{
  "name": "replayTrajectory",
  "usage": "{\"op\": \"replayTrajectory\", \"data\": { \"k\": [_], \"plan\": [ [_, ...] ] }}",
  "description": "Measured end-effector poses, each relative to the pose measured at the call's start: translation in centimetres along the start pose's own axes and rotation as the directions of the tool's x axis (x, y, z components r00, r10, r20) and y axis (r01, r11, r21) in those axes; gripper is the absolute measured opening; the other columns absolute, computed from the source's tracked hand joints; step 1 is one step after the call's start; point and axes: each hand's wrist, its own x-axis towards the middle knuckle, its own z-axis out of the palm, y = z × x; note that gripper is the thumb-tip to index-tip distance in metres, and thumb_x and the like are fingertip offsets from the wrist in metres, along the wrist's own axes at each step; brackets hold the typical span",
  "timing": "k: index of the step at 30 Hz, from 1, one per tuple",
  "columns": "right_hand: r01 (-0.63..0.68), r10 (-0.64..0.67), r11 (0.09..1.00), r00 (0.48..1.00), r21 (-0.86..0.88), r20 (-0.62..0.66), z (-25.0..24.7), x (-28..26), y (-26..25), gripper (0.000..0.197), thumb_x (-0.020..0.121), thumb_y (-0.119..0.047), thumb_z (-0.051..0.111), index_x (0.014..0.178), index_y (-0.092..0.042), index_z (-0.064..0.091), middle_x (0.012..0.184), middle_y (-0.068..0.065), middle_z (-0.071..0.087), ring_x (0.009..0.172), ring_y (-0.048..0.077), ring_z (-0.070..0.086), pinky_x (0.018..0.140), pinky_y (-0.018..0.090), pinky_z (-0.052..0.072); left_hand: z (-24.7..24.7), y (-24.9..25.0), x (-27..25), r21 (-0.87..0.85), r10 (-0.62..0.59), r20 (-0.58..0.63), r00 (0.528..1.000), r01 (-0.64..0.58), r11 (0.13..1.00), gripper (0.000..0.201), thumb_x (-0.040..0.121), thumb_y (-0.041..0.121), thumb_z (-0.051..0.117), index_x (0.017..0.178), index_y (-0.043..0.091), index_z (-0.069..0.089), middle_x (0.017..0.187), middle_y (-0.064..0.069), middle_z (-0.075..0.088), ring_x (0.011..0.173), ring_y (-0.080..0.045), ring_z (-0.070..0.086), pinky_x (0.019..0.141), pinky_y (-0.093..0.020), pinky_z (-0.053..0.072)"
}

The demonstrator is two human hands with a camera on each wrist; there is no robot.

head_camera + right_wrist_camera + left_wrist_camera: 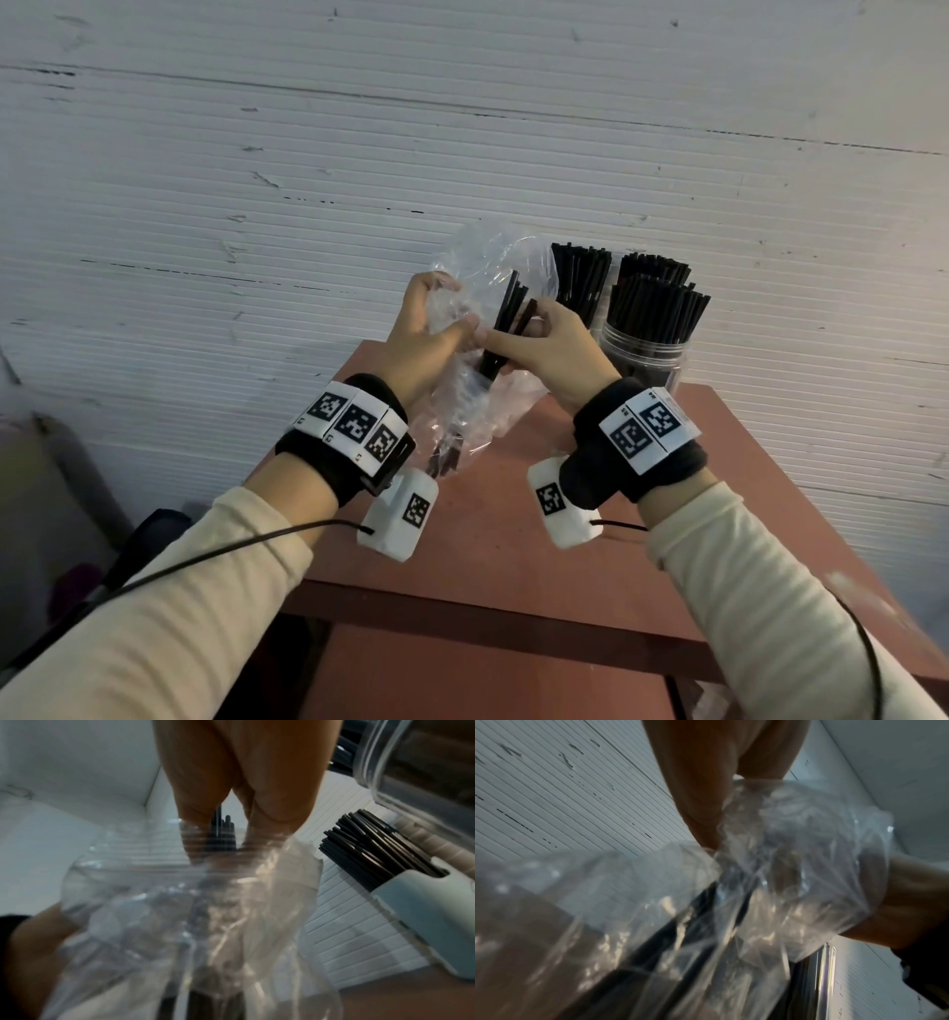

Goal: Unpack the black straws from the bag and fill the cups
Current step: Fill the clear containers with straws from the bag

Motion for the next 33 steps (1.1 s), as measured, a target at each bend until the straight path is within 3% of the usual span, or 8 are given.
{"op": "replayTrajectory", "data": {
  "k": [5, 9, 12, 14, 17, 22, 25, 33],
  "plan": [
    [0.075, -0.047, 0.972, 0.990, -0.224, 0.129, 0.1, -0.6, -0.2, 0.022, 0.088, -0.021, 0.068, 0.088, 0.001, 0.067, 0.055, -0.006, 0.061, 0.046, 0.014, 0.050, 0.050, 0.025, 0.043, 0.1, -0.7, 0.0, 0.056, -0.029, 0.002, 1.000, 0.029, 0.998, 0.034, 0.092, -0.003, 0.054, 0.103, 0.029, 0.045, 0.114, 0.011, 0.048, 0.096, -0.013, 0.062, 0.081, -0.031, 0.055],
    [0.101, -0.086, 0.957, 0.994, -0.273, 0.066, -0.6, -0.9, -0.4, 0.030, 0.091, -0.021, 0.064, 0.080, 0.007, 0.060, 0.061, 0.010, 0.064, 0.048, 0.021, 0.058, 0.051, 0.028, 0.048, 0.0, -0.4, 0.7, 0.117, -0.099, 0.012, 0.995, 0.097, 0.988, 0.024, 0.095, 0.001, 0.048, 0.112, 0.018, 0.042, 0.116, 0.011, 0.045, 0.087, 0.016, 0.056, 0.070, -0.009, 0.046],
    [0.111, -0.120, 0.960, 0.993, -0.256, -0.018, -1.7, -0.9, -0.8, 0.026, 0.091, -0.021, 0.063, 0.083, 0.004, 0.060, 0.069, 0.017, 0.067, 0.047, 0.022, 0.061, 0.053, 0.031, 0.052, -0.1, 0.8, 0.9, 0.125, -0.258, -0.002, 0.966, 0.256, 0.959, 0.039, 0.080, 0.016, 0.048, 0.115, 0.033, 0.043, 0.129, -0.007, 0.049, 0.113, -0.024, 0.056, 0.093, -0.040, 0.051],
    [0.134, -0.165, 0.959, 0.981, -0.250, -0.106, -2.5, -0.9, -1.5, 0.022, 0.090, -0.021, 0.064, 0.081, -0.002, 0.059, 0.062, 0.008, 0.065, 0.046, 0.019, 0.060, 0.050, 0.026, 0.049, -0.4, 0.6, 1.0, 0.124, -0.350, -0.039, 0.936, 0.352, 0.928, 0.054, 0.072, 0.020, 0.048, 0.120, 0.042, 0.035, 0.126, -0.020, 0.050, 0.111, -0.038, 0.057, 0.097, -0.054, 0.048],
    [0.169, -0.231, 0.949, 0.947, -0.268, -0.223, -3.9, -1.0, -2.8, 0.023, 0.091, -0.024, 0.064, 0.085, -0.002, 0.060, 0.066, 0.007, 0.065, 0.043, 0.014, 0.059, 0.047, 0.023, 0.047, -0.8, 0.0, 1.8, 0.294, -0.375, -0.081, 0.924, 0.381, 0.876, 0.061, 0.088, 0.019, 0.052, 0.136, 0.036, 0.018, 0.114, -0.021, 0.052, 0.096, -0.031, 0.060, 0.084, -0.039, 0.052],
    [0.228, -0.315, 0.937, 0.880, -0.265, -0.357, -6.1, -1.8, -4.9, 0.023, 0.090, -0.022, 0.065, 0.086, 0.000, 0.061, 0.068, 0.012, 0.067, 0.042, 0.014, 0.059, 0.044, 0.025, 0.048, 0.4, -1.1, 2.8, 0.382, -0.326, -0.105, 0.939, 0.341, 0.859, 0.055, 0.091, 0.022, 0.065, 0.139, 0.020, 0.038, 0.134, -0.015, 0.048, 0.113, -0.029, 0.058, 0.099, -0.042, 0.049],
    [0.244, -0.340, 0.931, 0.849, -0.271, -0.405, -7.3, -2.2, -5.8, 0.022, 0.089, -0.022, 0.065, 0.087, -0.001, 0.062, 0.067, 0.010, 0.068, 0.044, 0.015, 0.060, 0.046, 0.024, 0.048, 1.4, -1.5, 3.4, 0.426, -0.309, -0.114, 0.944, 0.327, 0.843, 0.059, 0.089, 0.031, 0.068, 0.141, 0.023, 0.040, 0.136, -0.011, 0.047, 0.108, -0.024, 0.057, 0.097, -0.039, 0.051],
    [0.264, -0.362, 0.926, 0.820, -0.269, -0.443, -8.9, -3.7, -6.8, 0.023, 0.088, -0.023, 0.065, 0.087, -0.001, 0.062, 0.072, 0.015, 0.068, 0.045, 0.019, 0.060, 0.050, 0.027, 0.049, 2.1, -1.9, 3.7, 0.458, -0.414, 0.040, 0.910, 0.351, 0.817, 0.083, 0.090, 0.040, 0.063, 0.153, 0.036, 0.010, 0.160, -0.001, 0.020, 0.141, -0.029, 0.034, 0.112, -0.049, 0.036]
  ]
}}
